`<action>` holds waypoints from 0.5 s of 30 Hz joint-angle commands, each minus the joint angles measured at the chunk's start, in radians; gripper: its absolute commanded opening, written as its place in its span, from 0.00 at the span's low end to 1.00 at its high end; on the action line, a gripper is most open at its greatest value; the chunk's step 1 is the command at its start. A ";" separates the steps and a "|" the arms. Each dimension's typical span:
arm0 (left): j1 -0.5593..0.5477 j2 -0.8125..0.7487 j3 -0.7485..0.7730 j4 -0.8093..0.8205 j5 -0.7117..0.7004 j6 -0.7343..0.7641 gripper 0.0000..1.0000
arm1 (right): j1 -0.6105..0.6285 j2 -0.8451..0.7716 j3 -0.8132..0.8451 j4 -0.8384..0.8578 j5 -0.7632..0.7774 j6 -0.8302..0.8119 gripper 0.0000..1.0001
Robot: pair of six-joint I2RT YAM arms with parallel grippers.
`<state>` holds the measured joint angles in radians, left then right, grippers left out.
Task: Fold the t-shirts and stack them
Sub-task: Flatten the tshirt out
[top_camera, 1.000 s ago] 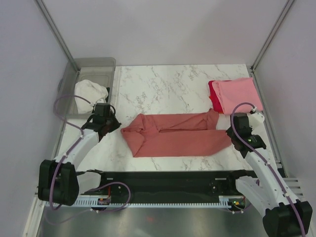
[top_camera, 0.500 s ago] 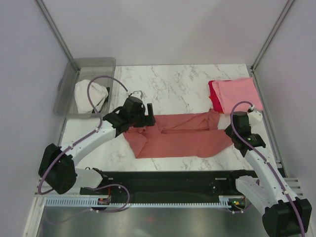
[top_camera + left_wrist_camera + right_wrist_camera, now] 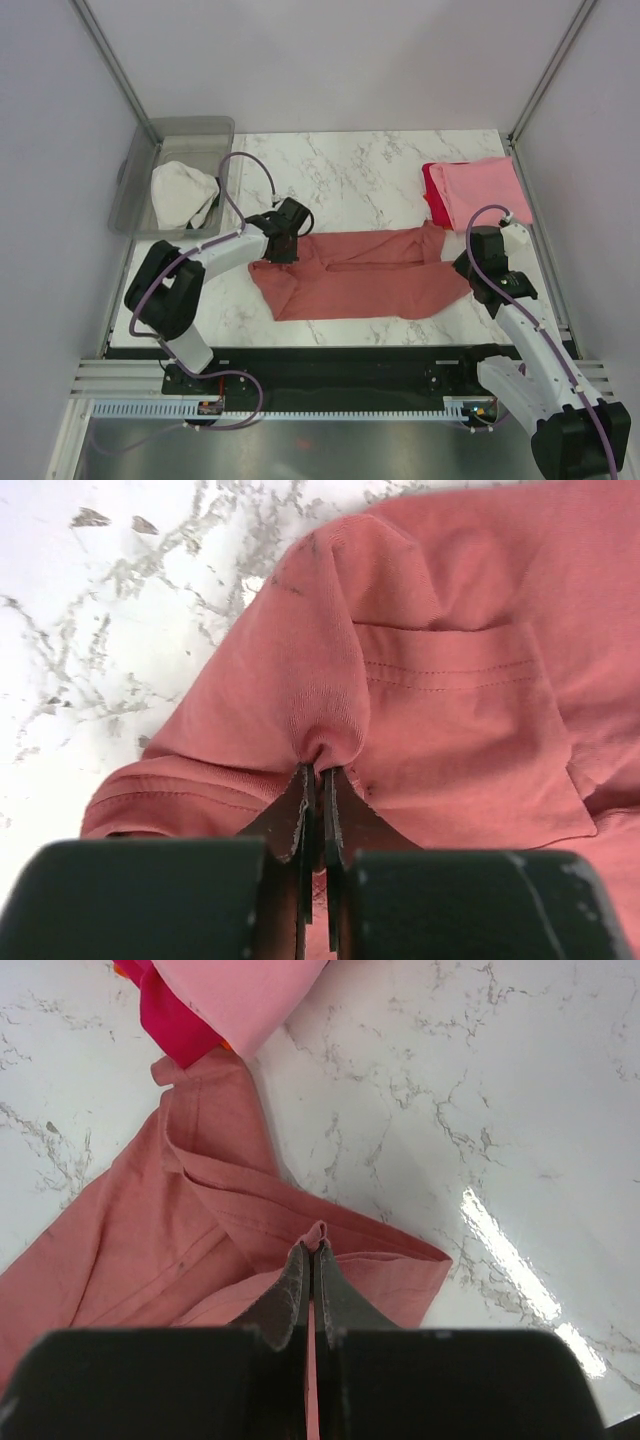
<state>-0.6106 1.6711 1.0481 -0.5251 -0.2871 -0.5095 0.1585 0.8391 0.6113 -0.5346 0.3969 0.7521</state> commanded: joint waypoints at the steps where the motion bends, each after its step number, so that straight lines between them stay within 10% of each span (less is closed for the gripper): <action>1: 0.024 -0.052 0.033 -0.018 -0.087 -0.006 0.02 | -0.004 -0.005 -0.007 0.022 0.005 -0.016 0.00; 12: 0.386 -0.414 -0.184 0.057 0.031 -0.159 0.13 | -0.004 -0.112 -0.024 -0.073 0.164 0.096 0.00; 15: 0.414 -0.462 -0.230 0.068 0.023 -0.195 0.81 | -0.005 -0.144 -0.025 -0.076 0.163 0.096 0.00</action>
<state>-0.2123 1.2491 0.8577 -0.4820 -0.2485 -0.6212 0.1585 0.7277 0.5873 -0.5961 0.5022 0.8196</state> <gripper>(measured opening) 0.506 0.012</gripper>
